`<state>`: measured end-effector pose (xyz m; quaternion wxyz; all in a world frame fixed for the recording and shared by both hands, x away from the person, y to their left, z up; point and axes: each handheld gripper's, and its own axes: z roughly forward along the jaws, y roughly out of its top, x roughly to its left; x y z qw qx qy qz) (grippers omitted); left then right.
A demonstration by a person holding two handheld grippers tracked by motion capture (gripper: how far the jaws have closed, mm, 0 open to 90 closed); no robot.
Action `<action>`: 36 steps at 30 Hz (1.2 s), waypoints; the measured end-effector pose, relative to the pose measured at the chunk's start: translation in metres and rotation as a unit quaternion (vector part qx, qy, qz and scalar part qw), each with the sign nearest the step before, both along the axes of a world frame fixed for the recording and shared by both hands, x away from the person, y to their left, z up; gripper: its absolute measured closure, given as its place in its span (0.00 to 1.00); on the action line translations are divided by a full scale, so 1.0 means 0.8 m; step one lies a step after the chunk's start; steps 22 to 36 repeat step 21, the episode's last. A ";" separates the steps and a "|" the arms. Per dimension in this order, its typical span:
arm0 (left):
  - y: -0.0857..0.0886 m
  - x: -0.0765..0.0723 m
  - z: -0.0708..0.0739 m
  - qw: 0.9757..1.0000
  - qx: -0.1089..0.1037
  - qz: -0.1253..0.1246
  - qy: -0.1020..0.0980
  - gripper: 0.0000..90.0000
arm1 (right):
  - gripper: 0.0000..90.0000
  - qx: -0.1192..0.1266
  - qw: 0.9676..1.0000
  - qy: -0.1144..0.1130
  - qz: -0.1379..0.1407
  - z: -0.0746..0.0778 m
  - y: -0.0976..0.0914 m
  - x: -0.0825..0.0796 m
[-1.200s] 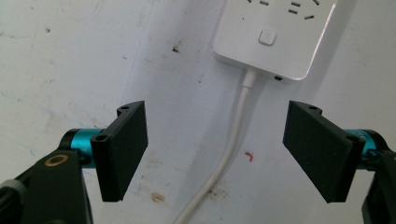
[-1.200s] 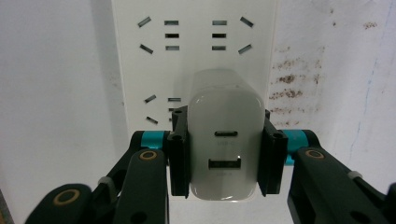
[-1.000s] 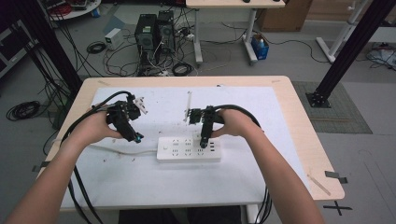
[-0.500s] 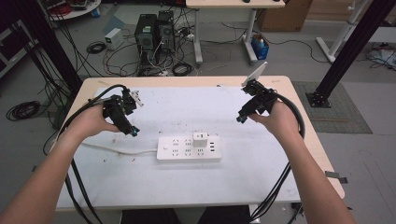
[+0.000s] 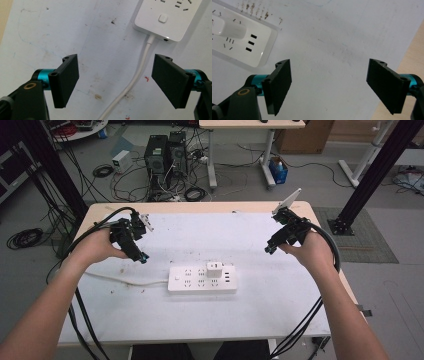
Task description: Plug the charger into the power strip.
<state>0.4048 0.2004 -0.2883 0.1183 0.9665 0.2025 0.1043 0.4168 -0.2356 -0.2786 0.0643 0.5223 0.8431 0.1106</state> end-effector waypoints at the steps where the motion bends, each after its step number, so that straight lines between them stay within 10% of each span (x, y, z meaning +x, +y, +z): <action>1: -0.001 0.000 0.000 1.000 0.001 0.000 0.000 0.24 | 0.22 0.000 1.000 -0.001 0.000 0.001 -0.001 0.000; 36: 0.002 -0.008 0.005 1.000 -0.004 0.010 -0.011 0.24 | 0.22 0.002 1.000 -0.009 0.012 0.002 0.005 -0.006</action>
